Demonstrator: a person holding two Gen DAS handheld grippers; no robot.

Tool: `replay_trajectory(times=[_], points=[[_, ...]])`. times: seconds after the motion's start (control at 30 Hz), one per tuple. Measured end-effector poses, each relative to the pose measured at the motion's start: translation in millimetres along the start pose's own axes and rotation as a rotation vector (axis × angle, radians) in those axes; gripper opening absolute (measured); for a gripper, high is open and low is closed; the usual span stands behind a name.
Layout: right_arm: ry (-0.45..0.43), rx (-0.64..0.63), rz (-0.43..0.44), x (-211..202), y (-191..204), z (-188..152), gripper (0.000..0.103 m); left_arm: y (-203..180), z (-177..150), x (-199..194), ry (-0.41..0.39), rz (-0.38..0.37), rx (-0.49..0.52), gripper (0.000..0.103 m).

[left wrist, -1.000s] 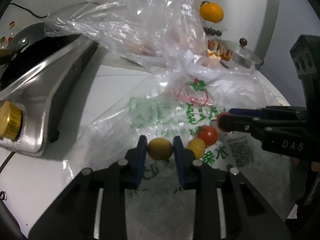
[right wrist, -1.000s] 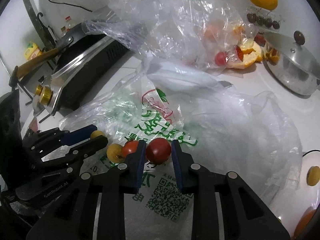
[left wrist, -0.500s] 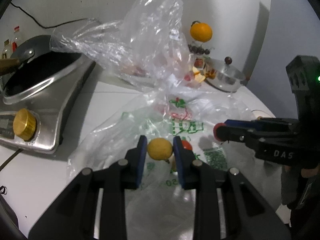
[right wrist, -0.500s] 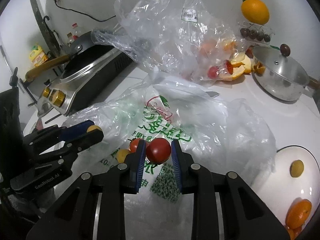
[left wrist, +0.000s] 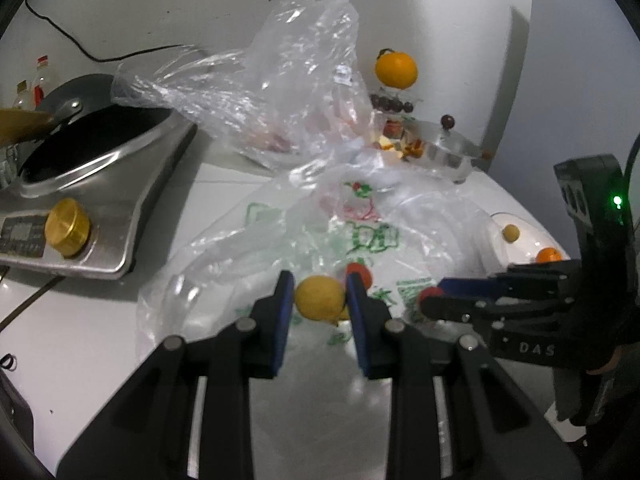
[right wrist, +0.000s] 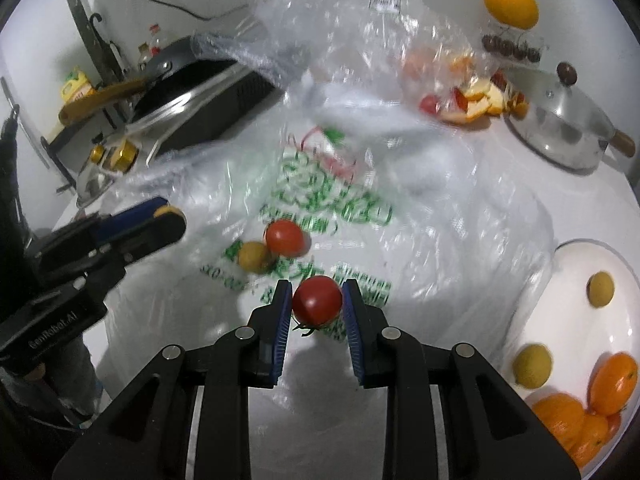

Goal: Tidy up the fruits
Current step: 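Carry the held tomato and yellow fruit over to the white plate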

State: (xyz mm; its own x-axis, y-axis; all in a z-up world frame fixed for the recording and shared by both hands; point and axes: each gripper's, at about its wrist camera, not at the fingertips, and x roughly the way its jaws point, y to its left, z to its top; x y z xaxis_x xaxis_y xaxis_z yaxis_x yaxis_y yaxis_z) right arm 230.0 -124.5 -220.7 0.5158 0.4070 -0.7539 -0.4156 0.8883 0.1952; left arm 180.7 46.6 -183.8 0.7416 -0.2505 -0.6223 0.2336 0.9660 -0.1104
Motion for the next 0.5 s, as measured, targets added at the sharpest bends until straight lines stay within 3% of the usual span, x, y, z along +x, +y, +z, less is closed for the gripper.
replay_trajectory(times=[0.2,0.5], points=[[0.022,-0.019,-0.020,9.6,6.0,-6.3,0.028,6.1,-2.6,7.8,0.013,0.003,0.014,0.028],[0.023,-0.033,-0.018,15.1,7.9,-3.4,0.028,17.5,-7.5,41.7,0.111,0.044,0.042,0.029]])
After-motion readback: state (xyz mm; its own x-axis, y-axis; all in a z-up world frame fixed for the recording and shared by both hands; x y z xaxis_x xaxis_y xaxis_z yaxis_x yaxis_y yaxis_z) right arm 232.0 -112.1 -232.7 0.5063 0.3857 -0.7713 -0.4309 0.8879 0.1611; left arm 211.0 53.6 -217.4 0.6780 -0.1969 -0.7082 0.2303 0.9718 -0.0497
